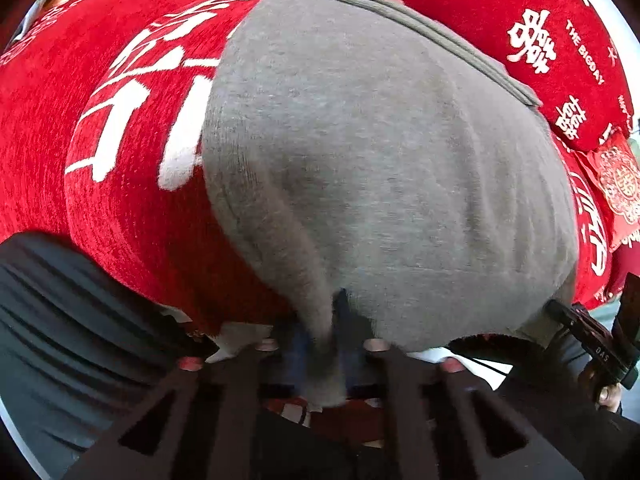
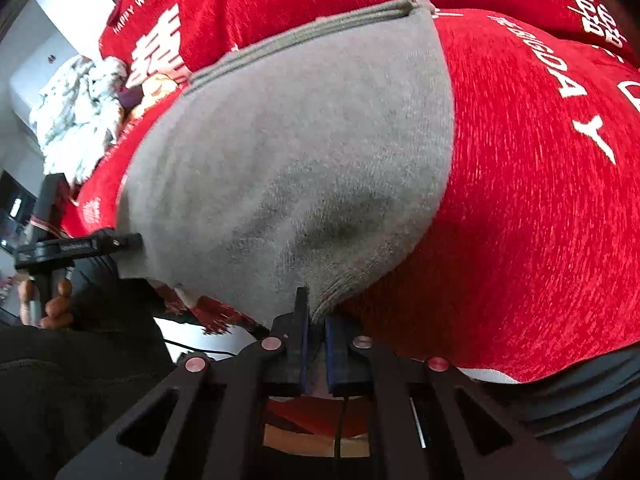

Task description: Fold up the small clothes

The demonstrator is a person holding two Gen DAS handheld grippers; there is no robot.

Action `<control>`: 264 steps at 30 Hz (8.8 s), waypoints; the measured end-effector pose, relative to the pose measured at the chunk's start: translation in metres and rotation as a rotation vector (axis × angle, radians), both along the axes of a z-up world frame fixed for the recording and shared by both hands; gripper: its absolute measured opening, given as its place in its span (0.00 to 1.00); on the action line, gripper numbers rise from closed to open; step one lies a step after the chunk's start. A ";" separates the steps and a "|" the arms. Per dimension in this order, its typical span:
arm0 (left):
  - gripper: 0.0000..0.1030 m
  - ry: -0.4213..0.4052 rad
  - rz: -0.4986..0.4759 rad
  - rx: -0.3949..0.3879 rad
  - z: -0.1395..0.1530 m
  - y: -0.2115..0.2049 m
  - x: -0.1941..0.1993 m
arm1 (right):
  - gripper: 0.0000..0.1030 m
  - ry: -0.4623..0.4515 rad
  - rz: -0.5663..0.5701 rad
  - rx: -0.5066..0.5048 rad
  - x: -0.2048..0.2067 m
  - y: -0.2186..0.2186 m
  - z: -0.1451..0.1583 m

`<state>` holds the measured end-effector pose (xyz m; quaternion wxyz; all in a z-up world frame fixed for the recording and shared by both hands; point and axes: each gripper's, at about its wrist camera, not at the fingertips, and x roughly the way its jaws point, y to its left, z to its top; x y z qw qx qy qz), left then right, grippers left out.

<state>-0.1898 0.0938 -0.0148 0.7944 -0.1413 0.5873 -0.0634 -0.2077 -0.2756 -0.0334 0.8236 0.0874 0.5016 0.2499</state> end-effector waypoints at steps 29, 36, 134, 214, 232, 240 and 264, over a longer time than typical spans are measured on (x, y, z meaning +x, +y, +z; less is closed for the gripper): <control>0.79 -0.208 0.008 -0.157 0.055 0.022 0.111 | 0.11 -0.081 -0.147 0.220 0.133 -0.009 0.051; 0.82 -0.220 -0.001 -0.144 0.055 0.016 0.095 | 0.19 -0.051 -0.161 0.254 0.120 -0.015 0.047; 0.93 -0.038 0.187 -0.086 0.045 0.001 0.408 | 0.56 0.101 -0.419 0.133 0.411 0.013 0.050; 0.97 -0.291 0.167 0.198 0.077 0.008 0.222 | 0.67 -0.182 -0.179 -0.315 0.238 0.051 0.086; 0.97 -0.276 0.048 -0.008 0.039 0.006 0.245 | 0.67 -0.172 -0.012 -0.319 0.248 0.148 0.094; 0.50 -0.316 0.138 -0.122 0.037 0.033 0.240 | 0.72 -0.035 0.057 -0.220 0.327 0.210 0.107; 0.29 -0.408 0.082 0.070 0.051 0.002 0.235 | 0.73 0.269 0.261 -0.472 0.436 0.419 0.041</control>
